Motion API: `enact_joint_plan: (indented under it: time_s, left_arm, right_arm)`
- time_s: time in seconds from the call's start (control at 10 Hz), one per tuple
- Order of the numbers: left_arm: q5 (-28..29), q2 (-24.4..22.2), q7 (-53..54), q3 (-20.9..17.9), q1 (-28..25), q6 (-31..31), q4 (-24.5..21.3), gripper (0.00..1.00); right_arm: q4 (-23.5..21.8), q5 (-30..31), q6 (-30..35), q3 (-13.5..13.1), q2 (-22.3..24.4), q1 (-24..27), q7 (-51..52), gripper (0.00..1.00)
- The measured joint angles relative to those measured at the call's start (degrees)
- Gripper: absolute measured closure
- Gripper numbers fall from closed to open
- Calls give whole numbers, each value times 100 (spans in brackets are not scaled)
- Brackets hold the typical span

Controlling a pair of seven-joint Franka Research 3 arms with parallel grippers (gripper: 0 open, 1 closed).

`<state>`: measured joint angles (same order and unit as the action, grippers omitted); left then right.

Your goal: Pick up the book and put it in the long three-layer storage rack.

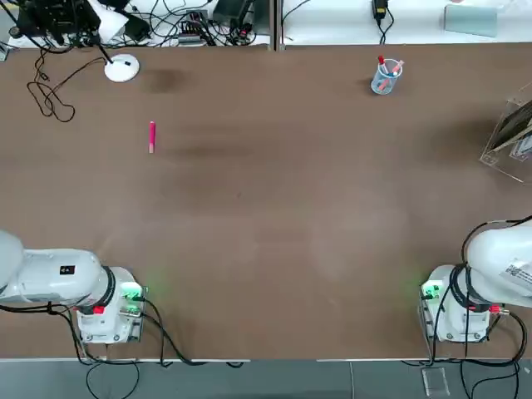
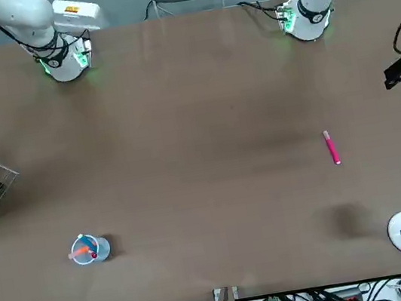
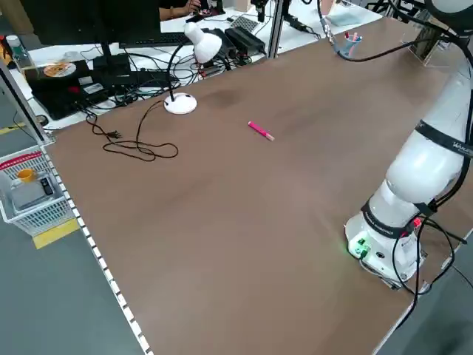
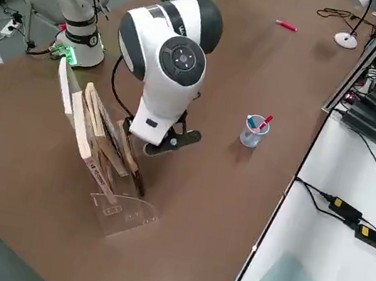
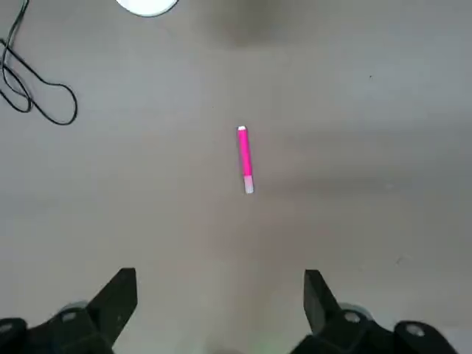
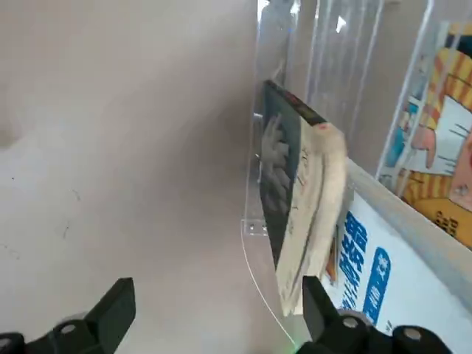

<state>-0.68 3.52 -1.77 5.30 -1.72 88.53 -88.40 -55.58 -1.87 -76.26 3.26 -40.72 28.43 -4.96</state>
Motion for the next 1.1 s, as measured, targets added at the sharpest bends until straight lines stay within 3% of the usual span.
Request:
enact_joint_plan:
  time_s: [0.6, 1.1]
  left_arm:
    - [0, -95, -10, -20, -93, -20, 78, 0]
    - [0, -249, -7, -18, -126, -86, 80, 0]
  right_arm:
    - [15, 48, -123, 10, 1, -273, 359, 0]
    - [58, 340, -727, 31, 223, -965, 1087, 0]
